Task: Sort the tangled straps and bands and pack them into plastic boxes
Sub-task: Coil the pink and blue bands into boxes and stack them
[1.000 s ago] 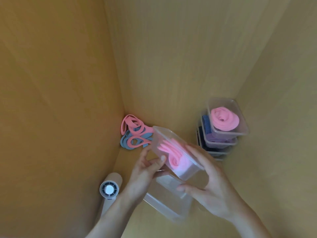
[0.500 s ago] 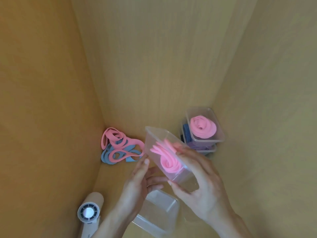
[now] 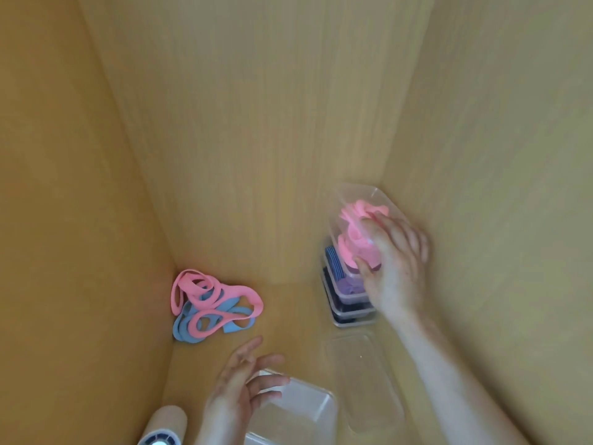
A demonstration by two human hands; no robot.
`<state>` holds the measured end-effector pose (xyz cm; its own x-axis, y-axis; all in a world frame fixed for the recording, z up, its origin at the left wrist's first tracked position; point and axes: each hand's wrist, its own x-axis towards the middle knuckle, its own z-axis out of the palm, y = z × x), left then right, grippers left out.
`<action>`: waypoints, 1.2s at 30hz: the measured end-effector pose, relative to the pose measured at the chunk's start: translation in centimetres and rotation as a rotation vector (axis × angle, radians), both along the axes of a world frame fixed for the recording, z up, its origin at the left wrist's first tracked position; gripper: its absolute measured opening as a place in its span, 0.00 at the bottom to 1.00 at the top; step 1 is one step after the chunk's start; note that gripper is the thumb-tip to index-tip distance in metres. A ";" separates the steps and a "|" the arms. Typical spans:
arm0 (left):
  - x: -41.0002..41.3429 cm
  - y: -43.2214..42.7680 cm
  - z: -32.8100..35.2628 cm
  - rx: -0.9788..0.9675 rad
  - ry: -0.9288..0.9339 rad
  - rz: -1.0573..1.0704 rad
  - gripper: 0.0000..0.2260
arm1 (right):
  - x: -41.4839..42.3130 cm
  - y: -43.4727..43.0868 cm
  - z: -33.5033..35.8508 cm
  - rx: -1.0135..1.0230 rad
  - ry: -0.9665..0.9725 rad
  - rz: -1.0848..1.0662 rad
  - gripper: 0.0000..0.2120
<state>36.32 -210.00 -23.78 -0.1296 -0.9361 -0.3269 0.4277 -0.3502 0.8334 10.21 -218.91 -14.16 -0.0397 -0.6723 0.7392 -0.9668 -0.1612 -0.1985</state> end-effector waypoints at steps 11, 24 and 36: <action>1.5 0.6 -0.1 0.039 -0.034 -0.018 0.12 | 0.0 -1.4 -0.4 0.215 0.120 -0.090 0.35; 2.0 1.4 -0.1 0.045 -0.023 -0.010 0.12 | 2.4 2.1 1.2 0.110 -0.076 0.024 0.31; 4.6 3.4 0.0 0.045 -0.093 0.083 0.11 | 12.3 3.2 -3.5 0.225 -0.109 0.477 0.09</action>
